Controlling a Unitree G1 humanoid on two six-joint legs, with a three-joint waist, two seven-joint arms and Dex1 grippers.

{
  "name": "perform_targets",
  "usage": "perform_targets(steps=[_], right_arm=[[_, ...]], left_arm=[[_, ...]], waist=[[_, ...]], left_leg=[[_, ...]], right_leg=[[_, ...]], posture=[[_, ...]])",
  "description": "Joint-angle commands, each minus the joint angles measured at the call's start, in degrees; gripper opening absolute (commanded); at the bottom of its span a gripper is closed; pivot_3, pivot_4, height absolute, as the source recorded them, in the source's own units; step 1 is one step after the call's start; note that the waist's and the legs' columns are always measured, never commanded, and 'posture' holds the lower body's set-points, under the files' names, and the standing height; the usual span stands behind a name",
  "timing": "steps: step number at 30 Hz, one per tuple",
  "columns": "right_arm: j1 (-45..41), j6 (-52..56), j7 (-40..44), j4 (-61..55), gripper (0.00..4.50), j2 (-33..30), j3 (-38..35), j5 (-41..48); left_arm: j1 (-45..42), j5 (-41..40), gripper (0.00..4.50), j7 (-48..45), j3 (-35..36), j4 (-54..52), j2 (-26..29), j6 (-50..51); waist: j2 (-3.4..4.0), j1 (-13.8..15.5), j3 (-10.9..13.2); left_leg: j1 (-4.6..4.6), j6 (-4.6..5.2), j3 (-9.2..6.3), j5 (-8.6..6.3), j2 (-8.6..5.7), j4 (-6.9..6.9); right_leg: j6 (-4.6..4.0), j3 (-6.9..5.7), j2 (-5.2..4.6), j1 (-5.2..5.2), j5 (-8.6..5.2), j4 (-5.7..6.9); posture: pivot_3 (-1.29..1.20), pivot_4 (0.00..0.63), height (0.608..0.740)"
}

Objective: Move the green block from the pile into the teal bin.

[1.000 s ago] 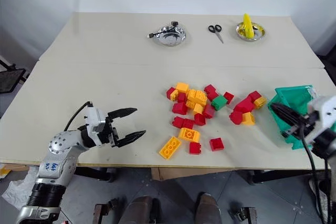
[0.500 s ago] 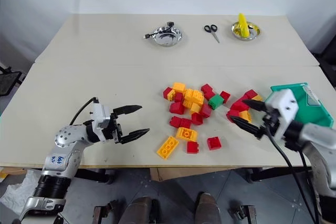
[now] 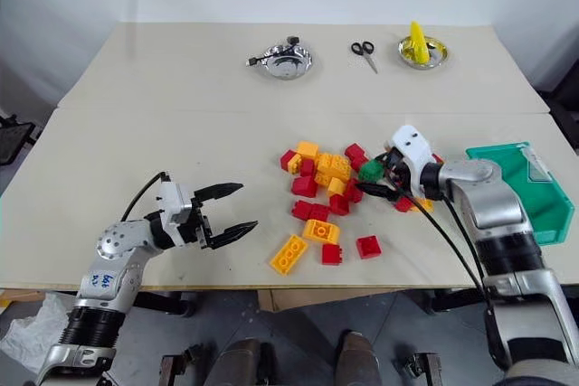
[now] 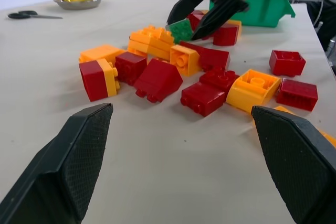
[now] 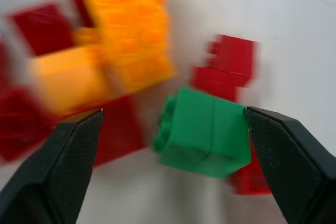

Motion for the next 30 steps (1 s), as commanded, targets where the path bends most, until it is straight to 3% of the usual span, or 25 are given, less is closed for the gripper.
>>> perform_targets(steps=[1, 3, 6, 11, 19, 25, 30], right_arm=[[-2.2, -2.5, 0.9, 4.7, 4.45, 1.2, 0.0, -1.9], [-2.7, -2.2, 2.4, 5.2, 4.45, 1.5, 0.4, -2.1], [-2.9, -2.3, 3.4, 5.4, 3.85, 1.7, 0.4, -2.6], [-2.0, -1.8, 4.3, 3.1, 2.18, 1.8, -0.4, -2.2], [-0.4, -6.1, 3.8, -0.9, 2.1, 2.4, -8.3, 3.1], [7.2, -2.8, 6.2, -13.0, 2.1, -0.9, -22.4, 15.0], [15.0, 2.3, -0.2, -19.6, 2.1, -5.5, -38.4, 21.4]], left_arm=[[0.8, 0.1, 4.5, 0.8, 0.7, -2.6, -0.1, -1.0], [1.1, 0.1, 4.5, 1.2, 0.8, -2.9, -0.2, -1.0], [1.2, 0.1, 4.5, 1.6, 0.7, -3.0, -0.3, -1.0], [1.4, 0.0, 4.5, 1.8, 0.5, -3.2, -0.3, -1.1], [0.4, -0.1, 4.5, 1.3, 0.0, -2.6, -0.6, -0.9], [-3.0, -1.0, 4.5, 0.4, -1.7, -2.7, -2.7, 0.0], [-7.2, -3.0, 4.5, -0.5, -4.4, -4.1, -6.3, 2.9]], waist=[[0.0, -0.1, 0.0], [0.0, -0.1, 0.0], [0.0, -0.1, 0.0], [0.0, -0.1, 0.0], [0.0, -0.1, 0.0], [0.0, 0.6, 0.0], [0.0, 1.7, 0.0]], left_leg=[[0.0, 0.0, 0.0, 0.0, 0.0, -0.01], [0.0, 0.0, 0.01, 0.0, 0.0, -0.01], [0.0, 0.0, 0.0, 0.0, 0.0, -0.01], [0.0, 0.0, 0.01, 0.0, 0.0, -0.01], [0.0, 0.0, 0.01, 0.0, 0.0, -0.02], [-0.03, 0.0, -0.02, 0.0, -0.01, -0.02], [-0.04, 0.01, -0.01, -0.01, -0.01, -0.01]], right_leg=[[0.0, 0.0, 0.0, -0.01, 0.0, 0.0], [0.0, 0.0, 0.0, -0.01, 0.0, -0.01], [0.0, 0.0, 0.0, 0.0, 0.0, 0.0], [0.0, 0.0, 0.0, 0.0, 0.0, 0.01], [0.0, 0.0, 0.0, -0.01, 0.0, -0.01], [0.0, -0.04, 0.0, 0.0, 0.0, -0.03], [0.01, -0.04, 0.0, 0.01, 0.01, -0.06]], posture=[[0.0, 0.15, 0.74], [0.0, 0.15, 0.74], [0.0, 0.15, 0.74], [0.0, 0.15, 0.74], [0.0, 0.15, 0.74], [0.0, 0.15, 0.74], [0.0, 0.15, 0.74]])
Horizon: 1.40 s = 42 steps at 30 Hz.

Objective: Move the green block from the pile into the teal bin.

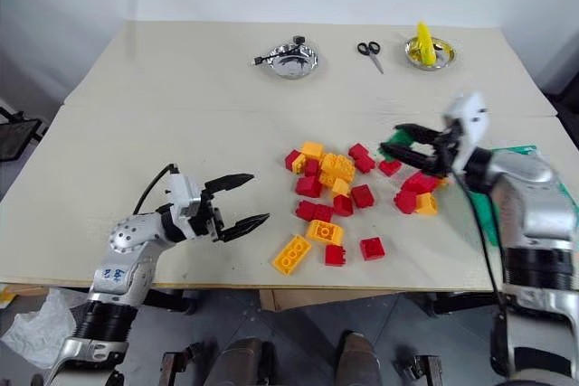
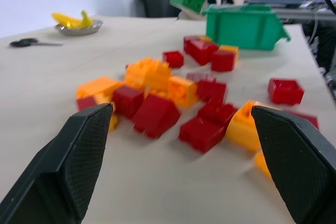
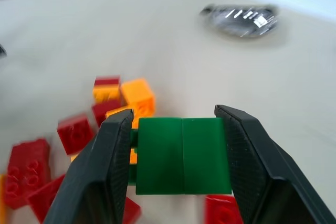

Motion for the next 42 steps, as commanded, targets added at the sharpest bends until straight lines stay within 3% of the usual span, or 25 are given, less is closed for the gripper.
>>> perform_targets(steps=[1, 7, 16, 17, 22, 23, 26, 30, 37, 42], right_arm=[[3.8, 2.3, -5.4, -4.2, 2.1, -4.9, -12.1, 2.8], [12.9, -1.3, -14.7, 3.0, 2.1, -10.4, -20.2, -5.0], [14.8, -7.3, -15.6, 12.9, 2.1, -9.8, -18.0, -7.5], [14.8, -7.3, -15.2, 13.1, 2.84, -9.8, -17.8, -7.3], [14.6, -7.5, -13.0, 11.6, 4.33, -9.0, -18.1, -4.6], [14.8, -8.1, -11.1, 10.4, 4.44, -8.8, -17.9, -3.6], [16.5, -6.7, -1.0, 0.0, 4.44, -6.5, -16.1, 4.7], [18.9, -3.5, 1.7, -8.6, 4.44, -4.5, -11.5, 8.4], [26.5, -9.7, 5.6, -17.0, 4.44, -1.4, -1.2, 4.0], [30.4, -14.3, 6.1, -16.0, 4.44, 0.8, -0.7, 2.7]], left_arm=[[-3.1, -2.2, 4.5, -1.2, -2.4, -3.2, -2.5, 1.8], [-9.3, 0.1, 4.5, -3.4, -8.4, -0.9, -8.0, 2.0], [-13.1, 0.7, 4.5, -5.3, -8.7, 4.3, -9.8, 0.5], [-12.9, 0.7, 4.5, -5.3, -8.4, 4.3, -9.4, 0.6], [-11.2, 1.8, 4.5, -3.5, -5.4, 4.4, -6.0, -0.4], [-10.5, 1.9, 4.5, -2.6, -4.0, 4.4, -4.8, -0.4], [-7.4, 1.1, 4.5, -1.5, 1.0, 3.6, 0.3, 0.6], [-4.2, 0.2, 4.5, -0.2, 4.9, 2.8, 4.1, 1.8], [4.7, 1.4, 4.5, 2.1, 11.8, 1.5, 9.8, 0.1], [8.8, 2.8, 4.5, 5.4, 15.1, 1.0, 11.8, -2.0]], waist=[[0.0, 0.4, 0.0], [-0.01, 0.3, 0.0], [0.09, -1.1, 0.0], [0.09, -1.1, 0.0], [0.09, -1.1, 0.0], [0.09, -1.1, 0.0], [0.11, -1.4, 0.0], [0.08, -1.1, 0.0], [0.05, 0.2, 0.0], [0.04, 0.2, 0.0]], left_leg=[[-0.01, 0.0, 0.0, 0.0, 0.0, 0.01], [-0.01, 0.01, 0.02, 0.0, -0.03, 0.03], [0.11, 0.0, 0.16, 0.01, -0.02, -0.06], [0.11, 0.0, 0.15, 0.01, -0.02, -0.06], [0.11, 0.0, 0.13, 0.01, -0.02, -0.05], [0.11, 0.0, 0.13, 0.01, -0.02, -0.05], [0.11, 0.0, 0.12, 0.01, 0.0, -0.06], [0.13, 0.0, 0.1, 0.0, 0.05, -0.03], [0.08, 0.01, 0.02, -0.01, 0.0, 0.01], [0.08, 0.0, 0.03, -0.02, -0.01, -0.02]], right_leg=[[0.0, 0.0, 0.0, 0.01, 0.0, 0.0], [0.03, 0.01, 0.0, 0.05, 0.02, -0.05], [0.04, 0.12, 0.0, 0.04, 0.02, -0.06], [0.04, 0.12, 0.0, 0.04, 0.02, -0.05], [0.04, 0.12, 0.0, 0.04, 0.02, -0.05], [0.04, 0.12, 0.0, 0.04, 0.02, -0.05], [0.04, 0.12, 0.01, 0.03, 0.02, -0.06], [0.04, 0.12, 0.03, 0.06, 0.02, -0.03], [0.04, 0.08, 0.0, 0.06, 0.02, -0.04], [0.04, 0.07, 0.0, 0.05, 0.02, -0.04]], posture=[[0.0, 0.15, 0.74], [0.0, 0.15, 0.74], [0.0, 0.15, 0.74], [0.0, 0.15, 0.74], [0.0, 0.15, 0.74], [0.0, 0.15, 0.74], [0.0, 0.15, 0.74], [0.0, 0.15, 0.74], [0.0, 0.15, 0.74], [0.0, 0.15, 0.74]])
